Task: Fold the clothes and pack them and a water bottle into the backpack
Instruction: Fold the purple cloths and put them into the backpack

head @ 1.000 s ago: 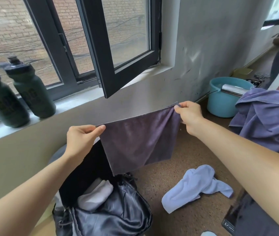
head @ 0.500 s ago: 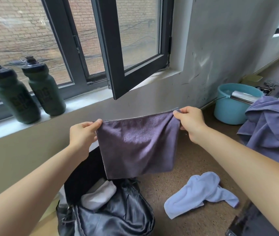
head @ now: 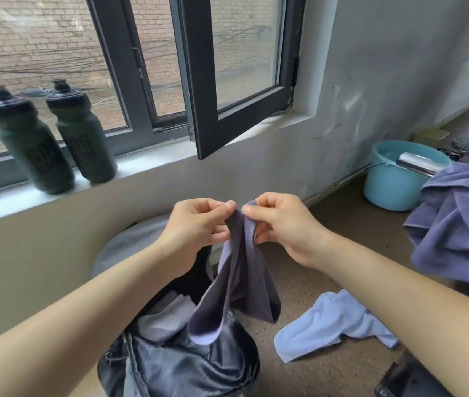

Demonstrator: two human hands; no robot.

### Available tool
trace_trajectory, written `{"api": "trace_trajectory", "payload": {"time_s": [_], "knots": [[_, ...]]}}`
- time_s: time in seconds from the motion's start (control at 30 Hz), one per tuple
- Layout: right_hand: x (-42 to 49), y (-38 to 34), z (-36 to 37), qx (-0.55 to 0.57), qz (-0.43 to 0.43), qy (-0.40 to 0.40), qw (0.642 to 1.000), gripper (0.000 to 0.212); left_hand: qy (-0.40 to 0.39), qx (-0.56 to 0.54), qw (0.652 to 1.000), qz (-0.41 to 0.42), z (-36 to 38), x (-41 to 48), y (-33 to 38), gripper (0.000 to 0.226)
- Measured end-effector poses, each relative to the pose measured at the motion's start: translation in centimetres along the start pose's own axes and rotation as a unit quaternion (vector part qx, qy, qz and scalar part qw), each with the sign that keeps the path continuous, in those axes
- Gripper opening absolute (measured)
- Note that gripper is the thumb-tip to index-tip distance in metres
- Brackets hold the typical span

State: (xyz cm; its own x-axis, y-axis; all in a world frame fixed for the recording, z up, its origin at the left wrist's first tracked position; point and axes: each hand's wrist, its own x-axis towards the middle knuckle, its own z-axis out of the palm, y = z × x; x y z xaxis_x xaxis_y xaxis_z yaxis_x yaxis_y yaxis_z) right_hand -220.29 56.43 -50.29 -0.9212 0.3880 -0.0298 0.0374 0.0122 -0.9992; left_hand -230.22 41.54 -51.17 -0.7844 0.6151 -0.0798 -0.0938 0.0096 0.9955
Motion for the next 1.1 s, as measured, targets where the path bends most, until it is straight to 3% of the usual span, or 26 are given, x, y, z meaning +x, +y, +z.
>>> {"api": "trace_trajectory", "payload": {"time_s": [0.23, 0.33, 0.4, 0.57, 0.67, 0.77, 0.87, 1.1], "knots": [[-1.1, -0.9, 0.3, 0.066, 0.001, -0.053, 0.996, 0.021, -0.027, -0.012, 1.000, 0.011, -0.2, -0.7, 0.6, 0.026], [-1.2, -0.8, 0.1, -0.060, -0.051, -0.041, 0.996, 0.009, -0.054, -0.028, 0.998, 0.025, -0.2, -1.0, 0.8, 0.024], [-1.0, -0.6, -0.2, -0.151, -0.089, -0.032, 0.984, 0.017, -0.073, -0.025, 0.996, 0.037, -0.1, -1.1, 0.9, 0.024], [-0.5, -1.2, -1.2, -0.191, -0.117, -0.100, 0.969, 0.037, -0.100, 0.007, 0.993, 0.070, -0.4, -0.9, 0.9, 0.029], [0.0, -1.1, -1.7, -0.216, -0.124, -0.066, 0.966, 0.020, -0.113, 0.006, 0.991, 0.073, -0.3, -0.9, 0.8, 0.023], [0.6, -1.0, -2.3, -0.208, -0.110, -0.024, 0.972, 0.006, -0.059, 0.121, 0.984, 0.116, -0.4, -0.6, -0.6, 0.025], [0.8, -1.4, -2.9, -0.169, -0.113, 0.005, 0.979, 0.006, 0.017, 0.274, 0.946, 0.171, -0.1, -0.5, -2.5, 0.026], [0.5, -2.2, -4.1, -0.145, -0.125, 0.018, 0.981, 0.005, 0.079, 0.307, 0.932, 0.175, 2.4, -0.7, -4.7, 0.029]]}}
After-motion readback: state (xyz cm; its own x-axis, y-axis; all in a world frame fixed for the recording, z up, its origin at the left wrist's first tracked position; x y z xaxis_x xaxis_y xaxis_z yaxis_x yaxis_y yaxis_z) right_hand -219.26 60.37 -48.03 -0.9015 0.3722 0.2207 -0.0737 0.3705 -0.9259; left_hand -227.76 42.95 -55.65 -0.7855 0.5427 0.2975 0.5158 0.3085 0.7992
